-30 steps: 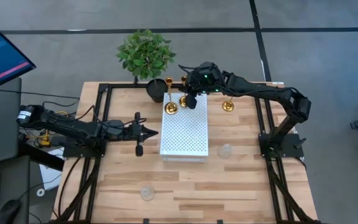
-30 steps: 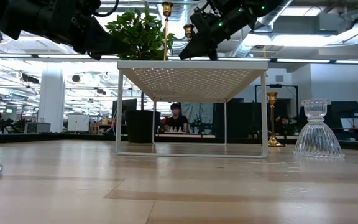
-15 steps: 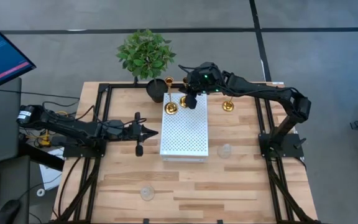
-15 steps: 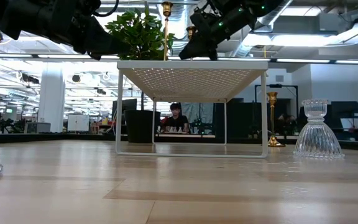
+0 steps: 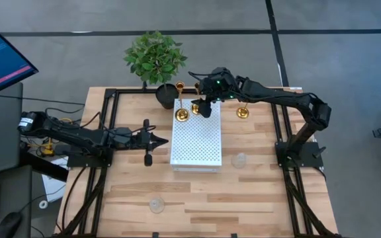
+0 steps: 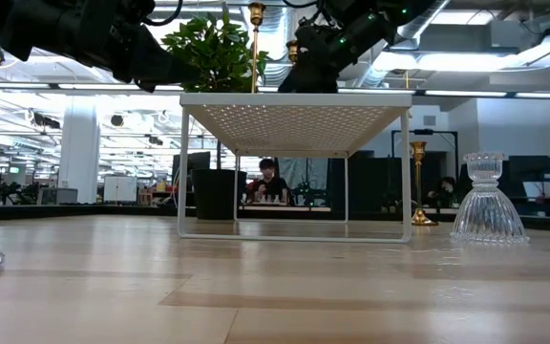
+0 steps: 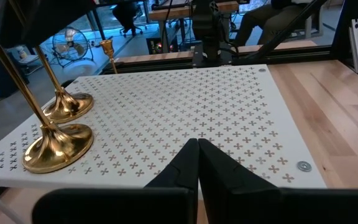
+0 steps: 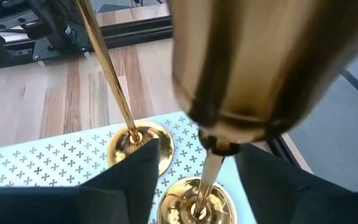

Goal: Pick & Place candle stick holders
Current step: Put the bottom gold candle holder on the shelf, then put the gold candle holder on the shelf

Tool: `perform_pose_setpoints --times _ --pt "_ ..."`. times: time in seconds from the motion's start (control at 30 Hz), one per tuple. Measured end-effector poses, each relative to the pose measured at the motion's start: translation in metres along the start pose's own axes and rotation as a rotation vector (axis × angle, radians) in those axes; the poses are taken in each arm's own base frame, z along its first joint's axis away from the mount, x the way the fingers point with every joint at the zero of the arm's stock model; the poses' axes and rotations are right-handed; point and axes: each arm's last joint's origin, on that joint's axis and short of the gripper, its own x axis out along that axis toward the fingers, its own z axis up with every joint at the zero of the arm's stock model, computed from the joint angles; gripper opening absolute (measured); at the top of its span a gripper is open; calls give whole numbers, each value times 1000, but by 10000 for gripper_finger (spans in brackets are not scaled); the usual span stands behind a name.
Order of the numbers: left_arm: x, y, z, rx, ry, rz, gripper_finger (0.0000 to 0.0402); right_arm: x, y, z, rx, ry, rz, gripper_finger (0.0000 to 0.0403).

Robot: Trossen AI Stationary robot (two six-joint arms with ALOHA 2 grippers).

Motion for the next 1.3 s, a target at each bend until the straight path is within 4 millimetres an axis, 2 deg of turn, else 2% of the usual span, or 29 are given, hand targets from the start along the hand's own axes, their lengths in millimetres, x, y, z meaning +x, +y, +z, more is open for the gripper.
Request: perform_pose_setpoints --times 0.17,0.43,0.63,0.83,1.0,1.13,1.3 --pt "0 0 0 0 0 0 7 -4 1 -4 -18 49 4 243" --pt "0 0 0 0 0 0 7 -15 3 -10 -25 136 10 249" --pt "0 0 0 0 0 0 7 -38 7 -15 -12 223 20 249" --pt "0 0 0 0 0 1 7 -69 14 -17 51 287 23 249" --pt "0 0 0 0 0 0 7 -96 25 -14 34 223 39 249" --pt "0 0 0 0 0 1 7 -108 32 -28 23 183 49 249" --pt "0 0 0 0 0 0 7 -114 35 -65 92 131 32 249"
